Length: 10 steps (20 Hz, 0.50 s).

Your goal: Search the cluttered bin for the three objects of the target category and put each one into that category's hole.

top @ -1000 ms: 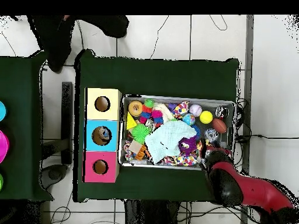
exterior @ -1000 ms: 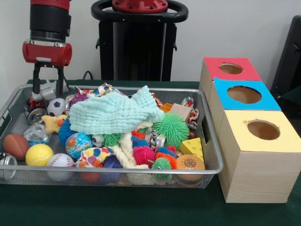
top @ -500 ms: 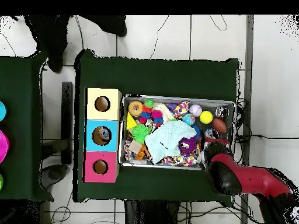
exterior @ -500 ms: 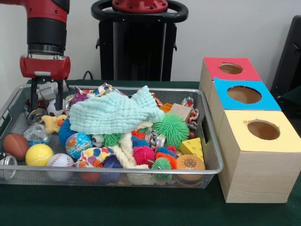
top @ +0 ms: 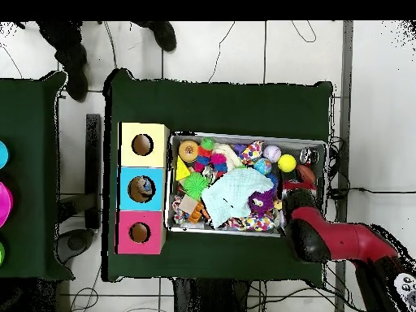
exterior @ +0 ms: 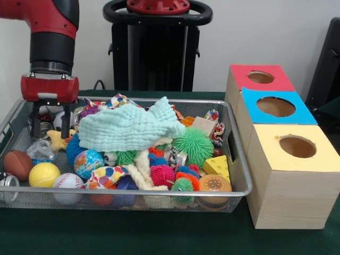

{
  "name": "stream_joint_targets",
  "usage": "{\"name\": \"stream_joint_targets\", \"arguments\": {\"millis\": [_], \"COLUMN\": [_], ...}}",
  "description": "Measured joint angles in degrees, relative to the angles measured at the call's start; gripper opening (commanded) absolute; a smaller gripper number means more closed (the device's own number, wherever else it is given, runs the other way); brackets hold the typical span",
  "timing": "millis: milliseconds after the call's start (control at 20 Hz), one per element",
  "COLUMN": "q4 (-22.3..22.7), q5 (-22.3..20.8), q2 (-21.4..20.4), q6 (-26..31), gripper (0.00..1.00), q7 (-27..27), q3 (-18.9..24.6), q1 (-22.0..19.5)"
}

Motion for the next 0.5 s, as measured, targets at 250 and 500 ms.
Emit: {"name": "stream_joint_targets", "arguments": {"millis": [250, 500], "q4": [-2.54, -4.86], "q5": [-1.03, -1.62], "q2": [1.50, 3.19], "q6": [-0.43, -0.45], "gripper": [1.00, 1.00], "q7": [0.00, 0.00], "q3": [-0.08, -1.36], "q1": [0.34, 0.75]}}
